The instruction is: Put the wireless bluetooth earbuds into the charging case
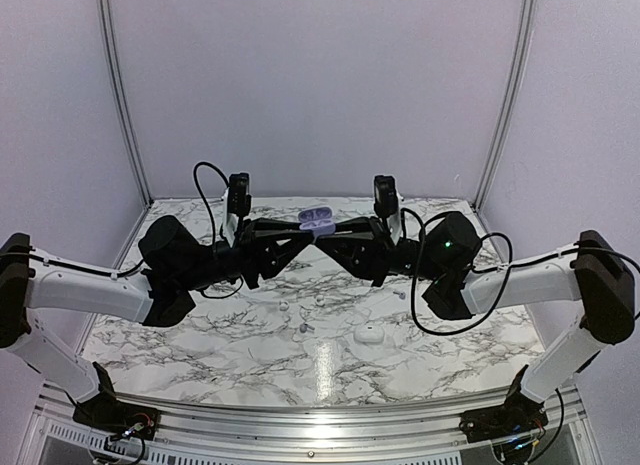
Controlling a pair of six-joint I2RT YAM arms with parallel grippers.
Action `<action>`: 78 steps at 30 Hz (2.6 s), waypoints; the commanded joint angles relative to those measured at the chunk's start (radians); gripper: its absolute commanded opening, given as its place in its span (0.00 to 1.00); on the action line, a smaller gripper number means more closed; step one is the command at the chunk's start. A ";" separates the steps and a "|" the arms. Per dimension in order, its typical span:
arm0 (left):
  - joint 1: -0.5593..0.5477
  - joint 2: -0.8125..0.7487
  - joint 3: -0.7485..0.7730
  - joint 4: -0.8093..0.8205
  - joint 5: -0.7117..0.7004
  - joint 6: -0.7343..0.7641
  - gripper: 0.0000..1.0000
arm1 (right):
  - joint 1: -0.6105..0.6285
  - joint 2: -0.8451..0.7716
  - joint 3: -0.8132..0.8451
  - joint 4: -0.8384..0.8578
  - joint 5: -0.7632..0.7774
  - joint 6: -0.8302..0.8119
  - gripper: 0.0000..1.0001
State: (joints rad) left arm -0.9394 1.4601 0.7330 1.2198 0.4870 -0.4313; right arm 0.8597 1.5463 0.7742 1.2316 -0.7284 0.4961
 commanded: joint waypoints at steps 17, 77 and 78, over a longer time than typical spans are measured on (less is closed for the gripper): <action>0.041 -0.048 -0.024 -0.124 0.095 0.038 0.07 | -0.078 -0.089 0.082 -0.429 -0.175 -0.088 0.53; 0.046 -0.015 0.023 -0.117 0.089 -0.001 0.30 | -0.038 -0.068 0.090 -0.437 -0.116 -0.100 0.00; 0.046 -0.014 0.022 -0.113 0.088 -0.003 0.29 | -0.037 -0.066 0.090 -0.436 -0.116 -0.101 0.00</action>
State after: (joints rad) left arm -0.8890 1.4357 0.7242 1.0359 0.5823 -0.4183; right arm 0.8108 1.4715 0.8646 0.7635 -0.8581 0.4068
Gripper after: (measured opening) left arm 0.304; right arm 0.197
